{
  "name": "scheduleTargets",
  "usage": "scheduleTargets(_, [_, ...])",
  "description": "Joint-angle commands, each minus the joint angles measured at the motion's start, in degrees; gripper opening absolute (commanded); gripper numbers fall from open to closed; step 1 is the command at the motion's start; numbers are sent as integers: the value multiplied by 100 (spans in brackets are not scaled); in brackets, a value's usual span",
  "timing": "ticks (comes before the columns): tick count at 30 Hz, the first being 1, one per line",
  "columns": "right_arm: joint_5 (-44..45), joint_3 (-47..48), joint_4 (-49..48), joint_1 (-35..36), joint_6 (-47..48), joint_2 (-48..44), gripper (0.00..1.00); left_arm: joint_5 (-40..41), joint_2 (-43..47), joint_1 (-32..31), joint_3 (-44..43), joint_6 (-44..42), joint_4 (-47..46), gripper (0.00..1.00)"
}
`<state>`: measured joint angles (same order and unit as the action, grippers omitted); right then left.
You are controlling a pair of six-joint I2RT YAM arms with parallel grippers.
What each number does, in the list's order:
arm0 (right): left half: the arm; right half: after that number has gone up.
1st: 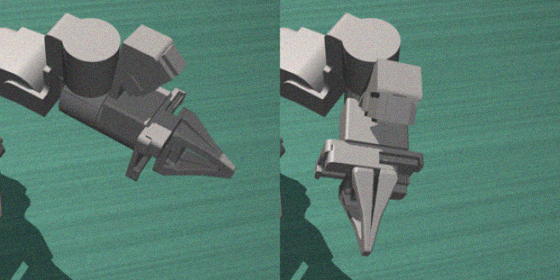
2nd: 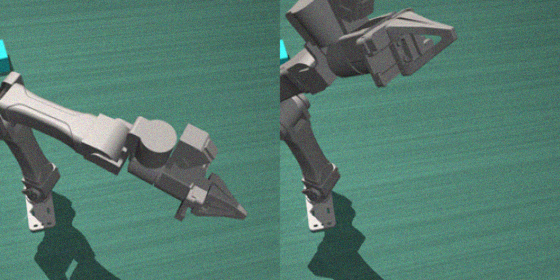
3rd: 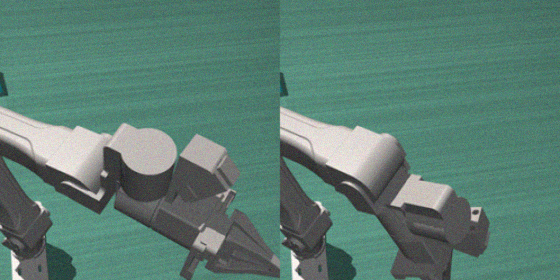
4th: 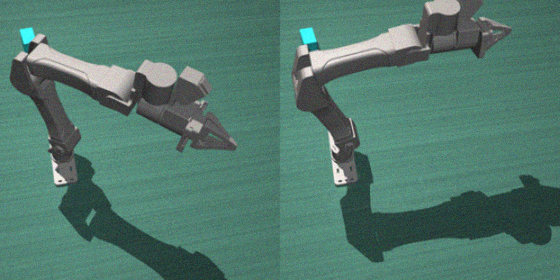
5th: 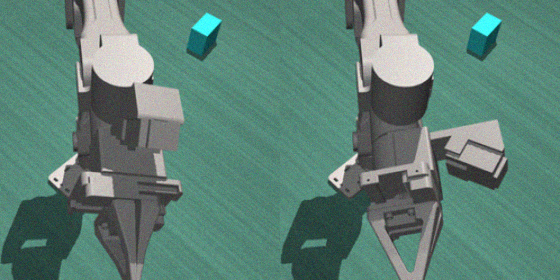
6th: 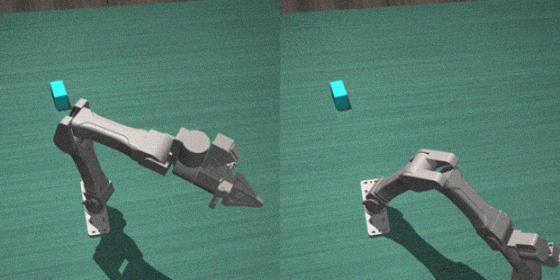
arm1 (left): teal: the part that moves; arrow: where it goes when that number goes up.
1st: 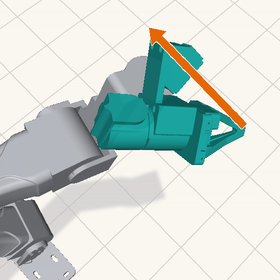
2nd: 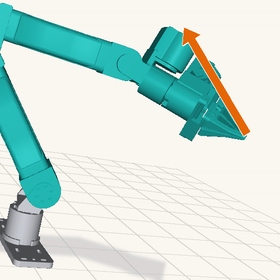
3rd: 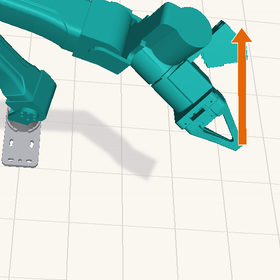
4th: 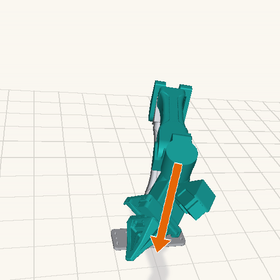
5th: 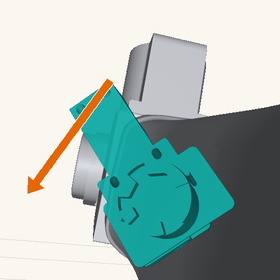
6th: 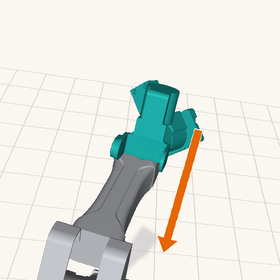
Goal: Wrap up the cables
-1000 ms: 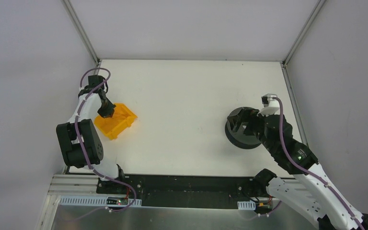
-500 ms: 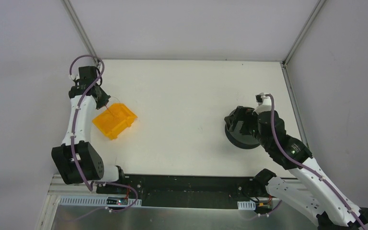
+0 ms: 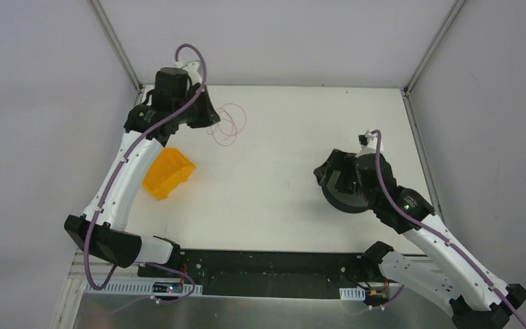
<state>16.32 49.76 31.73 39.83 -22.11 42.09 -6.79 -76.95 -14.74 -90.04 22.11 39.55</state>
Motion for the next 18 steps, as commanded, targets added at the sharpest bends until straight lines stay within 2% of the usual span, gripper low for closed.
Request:
scheduleTargets(1, [-225,-54,13,-30,-496,226,99,-1143,-195,-852,-6,-710,29,0])
scheduleTargets(4, [93,-161,-17,-40,-598,203,99,-1016,-268,-1286,474,-948,-11,0])
scheduleTargets(7, [633,-71,317,-155,-678,188,99,-1032,-267,-1309,962,-811,-28,0])
scheduleTargets(9, [984,-44,518,-282,-679,159,99,-1223,-232,-1312,1236,-1102,-52,0])
scheduleTargets(12, [1408,-303,364,-680,-365,147,99,-995,-89,-1317,1645,-1533,-41,0])
scheduleTargets(15, [787,-111,561,-1708,22,408,99,-734,149,-1312,2026,-1699,-101,0])
scheduleTargets(18, [-261,39,749,-3058,254,796,100,-980,488,-1325,2485,-1581,-609,0])
